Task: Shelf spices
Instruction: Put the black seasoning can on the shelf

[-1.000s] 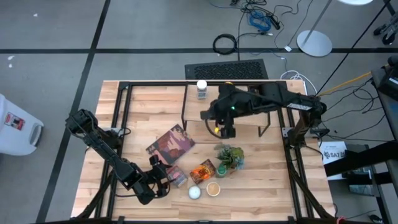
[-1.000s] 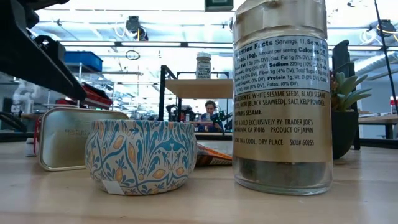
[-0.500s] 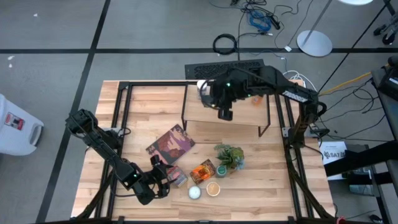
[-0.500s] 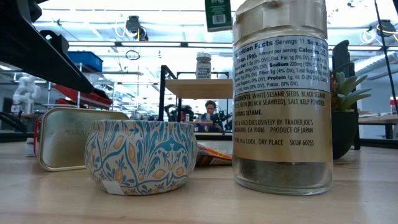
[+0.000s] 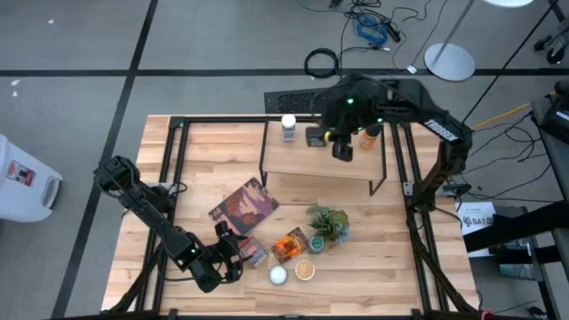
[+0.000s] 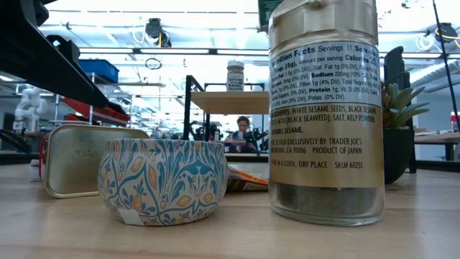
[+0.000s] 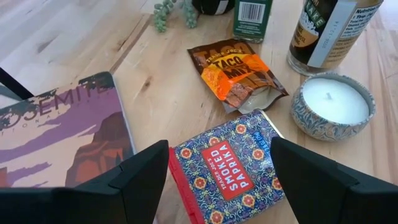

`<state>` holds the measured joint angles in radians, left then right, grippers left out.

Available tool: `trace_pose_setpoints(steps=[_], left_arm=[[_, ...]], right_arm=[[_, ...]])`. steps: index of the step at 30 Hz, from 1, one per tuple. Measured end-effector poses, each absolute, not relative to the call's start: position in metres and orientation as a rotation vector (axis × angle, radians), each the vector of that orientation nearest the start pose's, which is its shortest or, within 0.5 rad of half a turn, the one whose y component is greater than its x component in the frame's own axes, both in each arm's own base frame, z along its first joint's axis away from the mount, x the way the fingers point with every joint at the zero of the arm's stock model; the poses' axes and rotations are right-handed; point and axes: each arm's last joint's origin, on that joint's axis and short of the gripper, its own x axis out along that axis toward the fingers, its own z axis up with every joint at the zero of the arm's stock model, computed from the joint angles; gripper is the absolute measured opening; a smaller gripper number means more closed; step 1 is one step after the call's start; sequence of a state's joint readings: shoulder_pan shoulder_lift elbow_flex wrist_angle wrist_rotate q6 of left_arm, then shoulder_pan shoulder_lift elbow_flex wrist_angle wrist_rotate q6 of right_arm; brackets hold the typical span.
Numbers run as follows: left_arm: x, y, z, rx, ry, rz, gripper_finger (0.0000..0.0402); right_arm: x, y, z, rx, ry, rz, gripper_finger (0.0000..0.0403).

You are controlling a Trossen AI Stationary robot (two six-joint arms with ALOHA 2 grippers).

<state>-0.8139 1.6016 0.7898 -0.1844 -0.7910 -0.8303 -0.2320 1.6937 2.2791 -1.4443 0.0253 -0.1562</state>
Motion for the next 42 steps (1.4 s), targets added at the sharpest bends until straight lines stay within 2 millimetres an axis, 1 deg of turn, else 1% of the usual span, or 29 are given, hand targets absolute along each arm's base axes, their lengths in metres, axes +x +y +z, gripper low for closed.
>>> trace_pose_setpoints(steps=[3,7,11,14,19,22,25,31,34,37,42], left_arm=[[0.213,-0.195,0.157,-0.082,0.627,0.254,0.0290],[0.213,-0.195,0.157,-0.082,0.627,0.255,0.0290],[0.213,-0.195,0.157,-0.082,0.627,0.255,0.0290],[0.213,-0.195,0.157,-0.082,0.627,0.255,0.0290],[0.213,-0.195,0.157,-0.082,0.627,0.256,0.0290],[0.213,-0.195,0.157,-0.082,0.627,0.256,0.0290],[0.213,-0.195,0.157,-0.084,0.631,0.251,0.0290],[0.213,-0.196,0.157,-0.089,0.642,0.241,0.0290],[0.213,-0.196,0.157,-0.089,0.643,0.241,0.0290],[0.213,-0.196,0.157,-0.089,0.643,0.240,0.0290],[0.213,-0.196,0.157,-0.089,0.643,0.240,0.0290]], right_arm=[[0.263,-0.068,0.485,-0.043,0.863,-0.195,0.0113],[0.246,-0.065,0.492,-0.027,0.857,-0.201,0.0113],[0.241,-0.063,0.490,-0.016,0.852,-0.183,0.0113],[0.244,-0.063,0.480,-0.013,0.852,-0.174,0.0113],[0.249,-0.064,0.452,-0.005,0.864,-0.135,0.0113],[0.247,-0.063,0.438,-0.009,0.841,-0.120,0.0113],[0.241,-0.061,0.427,-0.005,0.818,-0.105,0.0113],[0.229,-0.057,0.413,-0.007,0.746,-0.107,0.0113],[0.226,-0.056,0.407,-0.005,0.709,-0.096,0.0113],[0.226,-0.056,0.401,-0.006,0.701,-0.096,0.0113],[0.236,-0.055,0.394,-0.019,0.642,-0.074,0.0113]])
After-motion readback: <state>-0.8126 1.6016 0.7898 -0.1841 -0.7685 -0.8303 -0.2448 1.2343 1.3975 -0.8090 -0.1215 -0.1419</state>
